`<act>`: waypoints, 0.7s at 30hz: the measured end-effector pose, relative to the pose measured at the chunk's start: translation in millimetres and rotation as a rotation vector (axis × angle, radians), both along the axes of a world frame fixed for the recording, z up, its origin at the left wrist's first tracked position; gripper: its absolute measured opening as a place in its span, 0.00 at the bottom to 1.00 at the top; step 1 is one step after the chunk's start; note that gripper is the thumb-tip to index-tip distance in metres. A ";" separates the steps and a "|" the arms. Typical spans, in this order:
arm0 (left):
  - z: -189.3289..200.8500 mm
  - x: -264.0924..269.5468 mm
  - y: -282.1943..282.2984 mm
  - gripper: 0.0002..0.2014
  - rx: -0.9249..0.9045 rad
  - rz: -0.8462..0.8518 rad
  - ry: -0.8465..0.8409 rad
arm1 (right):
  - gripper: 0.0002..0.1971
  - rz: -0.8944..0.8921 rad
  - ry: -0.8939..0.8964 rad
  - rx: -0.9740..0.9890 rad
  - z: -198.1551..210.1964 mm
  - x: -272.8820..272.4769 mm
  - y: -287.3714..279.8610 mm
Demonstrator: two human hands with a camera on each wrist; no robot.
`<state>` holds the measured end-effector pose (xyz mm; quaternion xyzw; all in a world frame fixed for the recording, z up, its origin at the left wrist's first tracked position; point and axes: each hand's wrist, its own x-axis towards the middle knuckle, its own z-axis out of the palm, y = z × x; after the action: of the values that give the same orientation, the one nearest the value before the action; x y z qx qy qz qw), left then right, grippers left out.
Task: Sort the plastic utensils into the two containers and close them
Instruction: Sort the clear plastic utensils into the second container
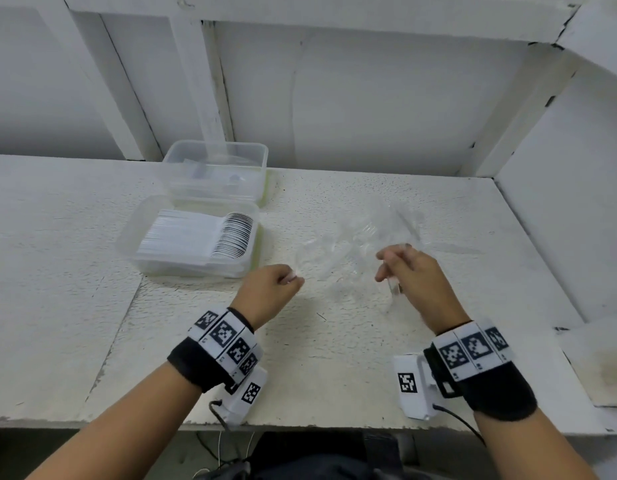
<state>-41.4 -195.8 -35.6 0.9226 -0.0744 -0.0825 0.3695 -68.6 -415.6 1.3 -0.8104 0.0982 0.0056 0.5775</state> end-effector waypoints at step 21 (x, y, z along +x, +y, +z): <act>11.5 12.1 -25.5 0.17 0.345 -0.243 -0.023 | 0.11 -0.076 0.097 0.016 -12.6 -19.5 -2.3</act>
<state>-29.3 -221.3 -24.2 0.9573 -0.1742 -0.1274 0.1924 -88.1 -417.9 -11.3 -0.8002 0.1569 0.0237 0.5783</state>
